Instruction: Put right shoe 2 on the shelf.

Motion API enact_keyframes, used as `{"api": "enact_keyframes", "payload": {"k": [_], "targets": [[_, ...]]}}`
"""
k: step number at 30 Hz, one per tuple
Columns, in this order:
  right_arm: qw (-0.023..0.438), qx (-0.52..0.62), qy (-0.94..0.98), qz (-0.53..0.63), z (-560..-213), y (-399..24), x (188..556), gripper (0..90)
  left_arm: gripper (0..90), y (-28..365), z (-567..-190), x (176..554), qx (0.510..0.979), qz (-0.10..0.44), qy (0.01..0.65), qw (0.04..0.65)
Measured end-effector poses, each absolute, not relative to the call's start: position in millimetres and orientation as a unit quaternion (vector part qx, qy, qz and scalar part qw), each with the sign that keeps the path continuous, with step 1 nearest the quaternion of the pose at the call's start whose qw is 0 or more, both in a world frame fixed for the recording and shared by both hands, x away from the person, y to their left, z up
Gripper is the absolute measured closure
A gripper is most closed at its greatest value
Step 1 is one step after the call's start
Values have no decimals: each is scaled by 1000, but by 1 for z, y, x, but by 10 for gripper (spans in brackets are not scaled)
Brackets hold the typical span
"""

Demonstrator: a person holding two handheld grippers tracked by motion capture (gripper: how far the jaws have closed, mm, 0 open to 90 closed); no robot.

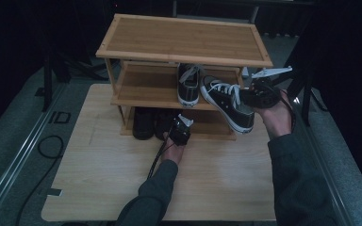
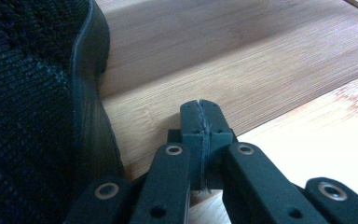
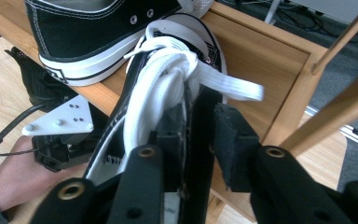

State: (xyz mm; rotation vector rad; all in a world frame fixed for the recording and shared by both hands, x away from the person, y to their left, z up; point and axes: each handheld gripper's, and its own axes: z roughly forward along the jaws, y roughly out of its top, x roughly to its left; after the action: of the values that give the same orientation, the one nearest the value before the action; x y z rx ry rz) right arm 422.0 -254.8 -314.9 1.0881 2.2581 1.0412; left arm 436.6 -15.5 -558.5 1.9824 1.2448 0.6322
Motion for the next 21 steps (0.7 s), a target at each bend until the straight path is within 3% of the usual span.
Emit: {"api": "enact_keyframes", "payload": {"k": [14,16,21], "targets": [[209,370,811,403,-295,-274,405,711,896,-15,-558,436,765,243,481,351],[210,368,810,405,-293,-278,402,737,896,-16,-559,436,764,244,482,353],[224,380,803,400,-294,-289,398,899,896,-16,-559,436,764,244,482,352]]}}
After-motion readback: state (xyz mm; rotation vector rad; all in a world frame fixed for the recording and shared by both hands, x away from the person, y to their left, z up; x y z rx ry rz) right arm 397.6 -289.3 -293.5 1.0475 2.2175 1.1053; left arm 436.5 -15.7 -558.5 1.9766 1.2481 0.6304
